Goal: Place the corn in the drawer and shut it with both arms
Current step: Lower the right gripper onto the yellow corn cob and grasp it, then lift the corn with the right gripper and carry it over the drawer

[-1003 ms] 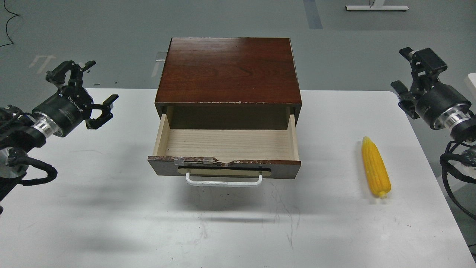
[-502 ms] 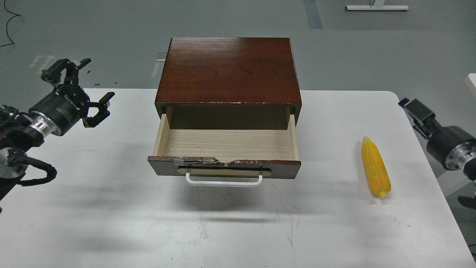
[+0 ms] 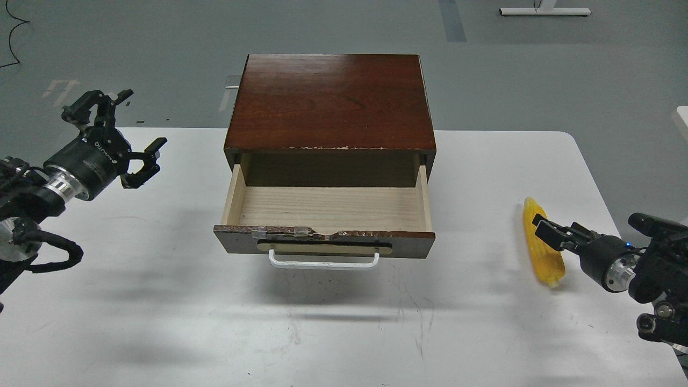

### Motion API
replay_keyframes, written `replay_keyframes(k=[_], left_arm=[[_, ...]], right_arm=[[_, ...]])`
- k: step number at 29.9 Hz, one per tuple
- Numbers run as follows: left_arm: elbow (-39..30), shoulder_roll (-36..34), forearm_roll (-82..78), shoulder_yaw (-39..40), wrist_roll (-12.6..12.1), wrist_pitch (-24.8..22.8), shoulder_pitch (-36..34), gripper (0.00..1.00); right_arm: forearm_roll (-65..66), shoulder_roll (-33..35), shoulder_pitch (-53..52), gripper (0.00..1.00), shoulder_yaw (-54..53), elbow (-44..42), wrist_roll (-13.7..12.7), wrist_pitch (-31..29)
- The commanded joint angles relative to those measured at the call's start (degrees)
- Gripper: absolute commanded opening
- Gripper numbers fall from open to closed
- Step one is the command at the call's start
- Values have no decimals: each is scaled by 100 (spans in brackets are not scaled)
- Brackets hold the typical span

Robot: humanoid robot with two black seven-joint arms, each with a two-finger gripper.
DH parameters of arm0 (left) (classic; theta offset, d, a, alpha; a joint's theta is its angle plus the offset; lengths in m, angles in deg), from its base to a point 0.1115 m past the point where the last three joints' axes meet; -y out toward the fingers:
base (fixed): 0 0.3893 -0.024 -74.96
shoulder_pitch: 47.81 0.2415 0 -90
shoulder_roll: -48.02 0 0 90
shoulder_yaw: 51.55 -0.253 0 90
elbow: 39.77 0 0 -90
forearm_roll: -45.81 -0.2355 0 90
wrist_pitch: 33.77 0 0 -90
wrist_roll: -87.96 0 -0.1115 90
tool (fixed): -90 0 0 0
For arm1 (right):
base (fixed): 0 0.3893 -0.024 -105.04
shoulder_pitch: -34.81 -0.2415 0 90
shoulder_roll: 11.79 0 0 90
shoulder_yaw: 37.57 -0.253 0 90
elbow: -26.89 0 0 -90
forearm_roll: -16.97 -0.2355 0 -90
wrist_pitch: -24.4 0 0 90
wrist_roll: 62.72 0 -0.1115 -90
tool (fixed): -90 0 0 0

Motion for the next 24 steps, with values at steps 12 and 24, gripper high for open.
replay_keyframes(k=[12, 24], left_arm=[[52, -109, 0, 9, 368, 0, 162, 98], [52, -100, 0, 9, 368, 0, 180, 98]], right_arm=[[-72, -872, -389, 0, 947, -720, -71, -259], [-415, -126, -2021, 0, 948, -562, -150, -436]])
